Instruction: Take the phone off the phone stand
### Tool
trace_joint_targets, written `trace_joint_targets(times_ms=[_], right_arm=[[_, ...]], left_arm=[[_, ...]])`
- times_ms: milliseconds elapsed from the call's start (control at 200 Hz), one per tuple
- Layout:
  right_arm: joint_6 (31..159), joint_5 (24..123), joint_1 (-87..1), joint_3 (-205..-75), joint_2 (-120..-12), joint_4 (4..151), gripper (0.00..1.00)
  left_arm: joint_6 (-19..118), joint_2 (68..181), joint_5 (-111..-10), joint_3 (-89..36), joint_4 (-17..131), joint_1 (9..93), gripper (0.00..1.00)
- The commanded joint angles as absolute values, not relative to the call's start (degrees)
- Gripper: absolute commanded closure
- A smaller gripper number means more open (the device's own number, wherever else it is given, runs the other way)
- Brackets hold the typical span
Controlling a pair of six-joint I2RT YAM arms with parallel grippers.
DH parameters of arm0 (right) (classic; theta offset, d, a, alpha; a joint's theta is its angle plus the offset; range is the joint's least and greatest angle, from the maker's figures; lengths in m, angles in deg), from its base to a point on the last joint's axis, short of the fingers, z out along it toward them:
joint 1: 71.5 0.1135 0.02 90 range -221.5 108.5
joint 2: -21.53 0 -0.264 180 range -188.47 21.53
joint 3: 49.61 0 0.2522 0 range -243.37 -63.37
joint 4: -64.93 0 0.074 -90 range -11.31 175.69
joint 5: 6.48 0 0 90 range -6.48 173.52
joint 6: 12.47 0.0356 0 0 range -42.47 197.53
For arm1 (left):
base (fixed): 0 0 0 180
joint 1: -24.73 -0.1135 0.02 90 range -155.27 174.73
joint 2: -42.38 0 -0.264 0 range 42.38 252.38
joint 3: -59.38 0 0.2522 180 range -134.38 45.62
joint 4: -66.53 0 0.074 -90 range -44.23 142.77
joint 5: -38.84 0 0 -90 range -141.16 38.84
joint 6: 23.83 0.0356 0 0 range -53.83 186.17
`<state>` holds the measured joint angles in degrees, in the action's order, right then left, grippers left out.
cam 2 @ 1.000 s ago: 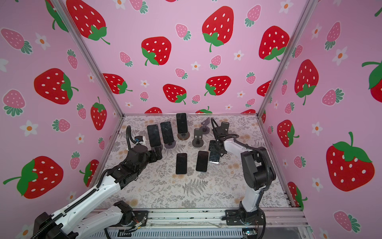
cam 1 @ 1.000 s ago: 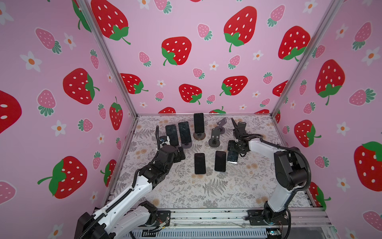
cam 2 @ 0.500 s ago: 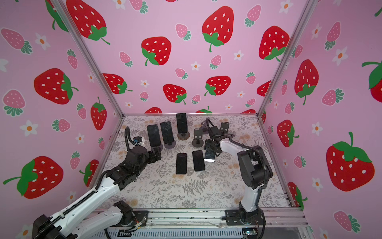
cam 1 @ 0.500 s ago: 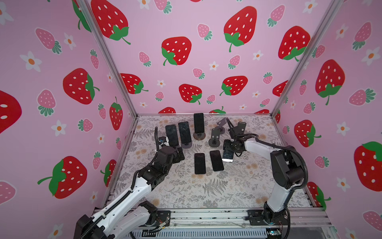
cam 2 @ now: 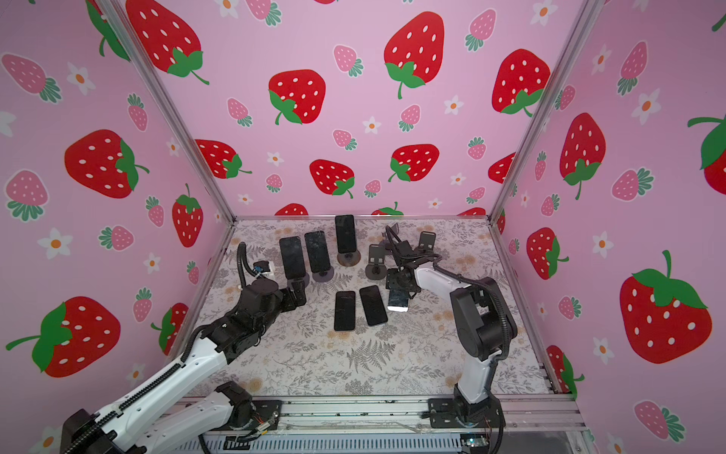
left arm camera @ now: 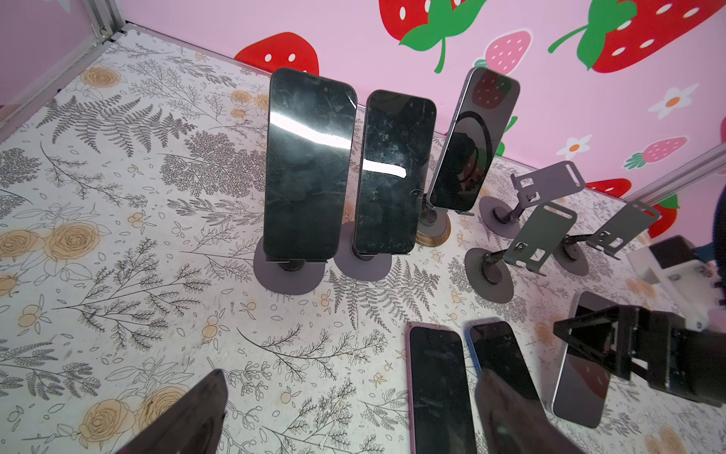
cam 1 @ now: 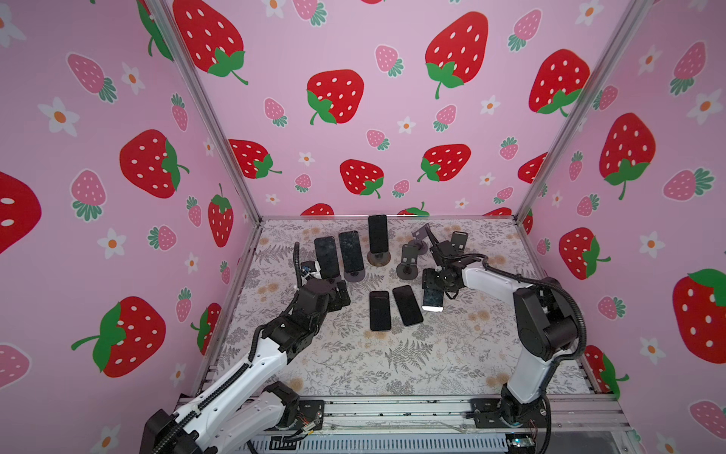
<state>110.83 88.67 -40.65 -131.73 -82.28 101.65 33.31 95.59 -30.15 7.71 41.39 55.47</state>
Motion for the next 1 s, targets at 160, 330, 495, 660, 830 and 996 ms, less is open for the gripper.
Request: trace_joint_targets(times_ms=[160,330,495,660,830,996], right_arm=[[110.6,88.6,-39.7,-129.9,-77.9,101.6,0.35],[111.7,89.9,-37.8,-128.1,-78.0,99.7,0.35],[111.4,90.3,-37.6,-127.2,-78.4,99.2,0.35],[112.7,88.1,-36.7,-125.8,-77.4,98.3,0.35],[114.4,84.8,-35.0,-125.2,-77.0,97.9,0.35],[114.3,83.2,-34.9,-124.8,-76.6,98.2,0.35]], left_arm=[[31.9,97.1,-29.5,7.2,41.9,55.2,0.01],[31.3,98.1,-30.7,7.5,43.6,55.2,0.01],[30.4,98.2,-31.5,7.8,43.6,55.2,0.01],[30.3,98.2,-31.0,7.5,42.7,55.2,0.01],[30.4,99.6,-31.8,7.3,44.2,55.2,0.01],[30.2,101.5,-33.1,6.6,45.0,55.2,0.01]])
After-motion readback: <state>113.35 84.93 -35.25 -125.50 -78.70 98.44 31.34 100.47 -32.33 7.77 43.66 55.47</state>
